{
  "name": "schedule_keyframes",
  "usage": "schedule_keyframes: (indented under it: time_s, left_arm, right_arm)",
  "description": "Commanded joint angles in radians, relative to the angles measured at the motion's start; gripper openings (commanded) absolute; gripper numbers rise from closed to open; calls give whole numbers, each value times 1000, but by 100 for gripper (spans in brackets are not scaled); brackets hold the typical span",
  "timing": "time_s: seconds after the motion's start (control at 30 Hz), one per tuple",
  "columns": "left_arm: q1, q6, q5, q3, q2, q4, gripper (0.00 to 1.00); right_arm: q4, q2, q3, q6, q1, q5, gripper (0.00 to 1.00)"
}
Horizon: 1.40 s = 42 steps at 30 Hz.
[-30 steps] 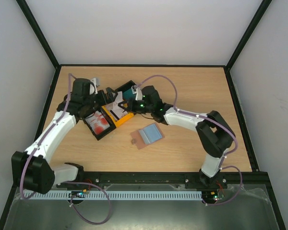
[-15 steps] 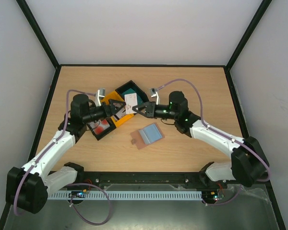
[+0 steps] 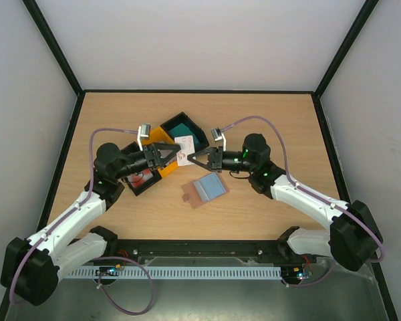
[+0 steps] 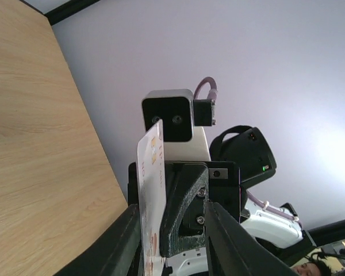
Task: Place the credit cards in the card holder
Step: Pick up the credit card from the storage box, then insert the credit card into the card holder.
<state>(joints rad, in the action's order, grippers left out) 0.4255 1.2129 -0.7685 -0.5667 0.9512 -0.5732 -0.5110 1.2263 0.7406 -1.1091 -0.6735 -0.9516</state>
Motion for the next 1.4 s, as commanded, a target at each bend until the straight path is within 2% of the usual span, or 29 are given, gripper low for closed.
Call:
schedule_keyframes:
  time_s: [0.0, 0.1, 0.23, 0.27, 0.33, 0.43, 0.5, 0.57, 0.7, 0.83, 0.93, 1.03, 1.1, 1.2, 1.37]
  left_arm:
    - [29, -34, -13, -5, 9, -9, 30]
    - [33, -49, -16, -7, 18, -3, 24]
    - [33, -105, -14, -20, 32, 60, 7]
    - [33, -119, -12, -22, 37, 74, 3]
    - [33, -154, 11, -26, 44, 116, 2]
    - [33, -248, 113, -39, 47, 250, 2]
    - [45, -302, 227, -41, 48, 352, 2]
    - [86, -339, 344, -37, 58, 424, 2]
    - [179, -296, 448, -12, 131, 392, 2]
    - [285, -227, 523, 17, 222, 255, 2]
    - [351, -185, 568, 17, 313, 190, 2]
    - [402, -143, 636, 30, 384, 141, 2]
    - [417, -106, 649, 41, 427, 114, 2]
    - [449, -65, 685, 52, 472, 99, 2]
    - [483, 8, 756, 77, 513, 95, 2]
  right_arm:
    - [-60, -15, -17, -38, 0, -43, 2]
    - [-63, -9, -20, -40, 0, -45, 2]
    - [-60, -7, -23, -40, 1, -38, 3]
    - [-42, -8, -22, -29, 0, -34, 8]
    - [51, -17, -19, 27, 2, 8, 31]
    - [325, -52, 5, 201, 3, 156, 57]
    - [543, -71, 44, 317, 3, 331, 67]
    - [709, -70, 71, 393, 2, 505, 72]
    - [857, -44, 48, 404, 2, 785, 72]
    - [866, 27, -2, 407, 0, 924, 67]
    - [834, 74, -29, 412, -1, 935, 60]
    - [816, 103, -41, 416, -6, 935, 47]
    - [819, 117, -49, 418, -9, 942, 42]
    - [784, 134, -85, 426, -9, 897, 43]
    - [689, 157, -141, 423, -8, 793, 52]
